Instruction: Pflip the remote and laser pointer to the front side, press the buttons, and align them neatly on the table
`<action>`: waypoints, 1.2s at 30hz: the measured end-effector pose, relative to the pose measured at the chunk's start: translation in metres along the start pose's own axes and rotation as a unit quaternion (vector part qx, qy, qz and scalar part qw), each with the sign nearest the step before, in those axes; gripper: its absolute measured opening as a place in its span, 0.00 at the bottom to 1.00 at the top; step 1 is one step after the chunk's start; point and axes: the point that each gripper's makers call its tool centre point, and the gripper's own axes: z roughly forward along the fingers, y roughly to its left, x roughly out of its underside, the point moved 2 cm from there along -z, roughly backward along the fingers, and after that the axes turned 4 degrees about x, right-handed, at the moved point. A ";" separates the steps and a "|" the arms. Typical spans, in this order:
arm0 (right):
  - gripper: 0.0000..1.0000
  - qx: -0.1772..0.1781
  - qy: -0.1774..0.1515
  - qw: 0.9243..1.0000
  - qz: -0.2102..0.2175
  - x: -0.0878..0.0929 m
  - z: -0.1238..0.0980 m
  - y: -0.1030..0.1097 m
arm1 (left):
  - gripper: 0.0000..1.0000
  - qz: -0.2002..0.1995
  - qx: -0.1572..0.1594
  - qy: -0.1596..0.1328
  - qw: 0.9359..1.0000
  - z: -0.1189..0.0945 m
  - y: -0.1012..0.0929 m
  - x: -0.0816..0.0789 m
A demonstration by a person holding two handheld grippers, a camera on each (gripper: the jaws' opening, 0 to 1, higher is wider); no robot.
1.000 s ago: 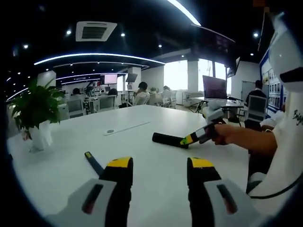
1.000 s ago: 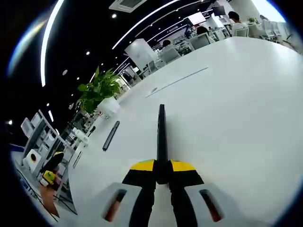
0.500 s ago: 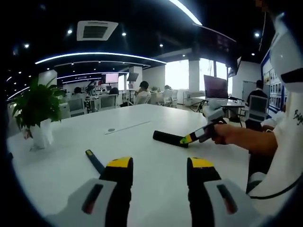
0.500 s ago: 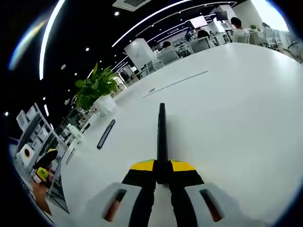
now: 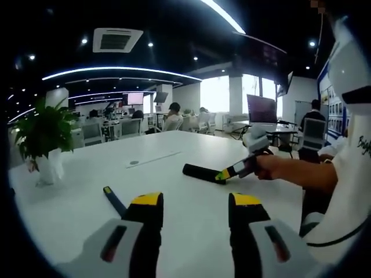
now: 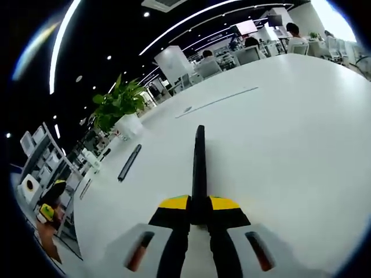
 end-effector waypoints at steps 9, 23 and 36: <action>0.16 0.010 -0.009 1.000 -0.020 -0.001 0.004 0.001 | 0.46 -0.002 -0.006 0.005 1.000 -0.003 -0.002 0.004; 0.17 0.025 -0.020 0.998 -0.054 -0.001 0.005 0.001 | 0.45 0.002 -0.008 0.009 1.000 -0.002 -0.005 0.004; 0.21 0.000 -0.015 0.999 -0.048 -0.003 0.004 0.002 | 0.45 0.002 -0.008 0.009 1.000 -0.002 -0.003 0.002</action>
